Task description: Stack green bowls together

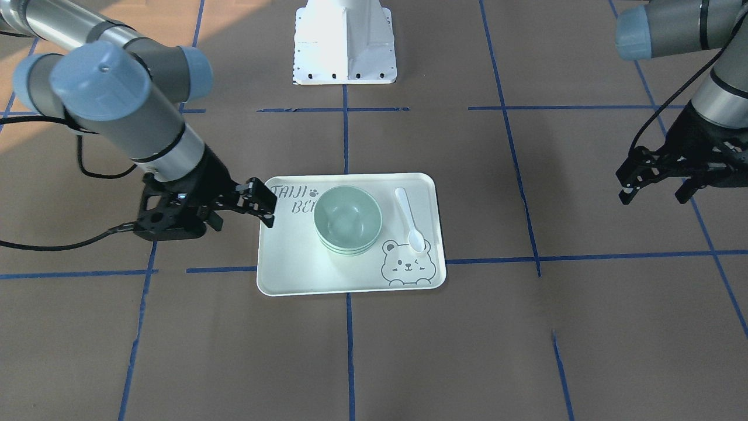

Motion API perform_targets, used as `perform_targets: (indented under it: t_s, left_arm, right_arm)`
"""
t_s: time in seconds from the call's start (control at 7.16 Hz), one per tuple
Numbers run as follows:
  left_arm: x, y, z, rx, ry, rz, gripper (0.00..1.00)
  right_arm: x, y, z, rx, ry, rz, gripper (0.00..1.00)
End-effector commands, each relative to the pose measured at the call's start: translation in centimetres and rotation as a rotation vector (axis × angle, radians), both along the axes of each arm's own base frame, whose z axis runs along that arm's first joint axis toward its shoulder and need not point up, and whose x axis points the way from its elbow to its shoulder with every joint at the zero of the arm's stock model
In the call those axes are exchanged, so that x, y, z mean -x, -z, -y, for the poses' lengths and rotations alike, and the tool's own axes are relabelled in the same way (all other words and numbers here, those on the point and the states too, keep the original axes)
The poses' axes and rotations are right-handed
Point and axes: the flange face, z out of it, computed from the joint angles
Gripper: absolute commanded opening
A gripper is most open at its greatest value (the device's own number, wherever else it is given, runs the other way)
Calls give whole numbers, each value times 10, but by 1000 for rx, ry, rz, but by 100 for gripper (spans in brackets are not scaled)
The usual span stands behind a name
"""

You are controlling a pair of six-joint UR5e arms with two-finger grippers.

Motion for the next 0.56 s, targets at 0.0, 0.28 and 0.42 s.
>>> perform_targets:
  t_s: [0.0, 0.28, 0.42]
  left_arm:
    - [48, -24, 2, -17, -54, 53, 100]
    - [108, -62, -5, -4, -152, 52, 100]
    - [128, -91, -22, 13, -187, 26, 100]
  right_arm:
    - [-100, -52, -15, -103, 98, -134, 100]
    - [-181, -148, -34, -195, 201, -237, 100]
    - [-221, -189, -40, -234, 246, -274, 100]
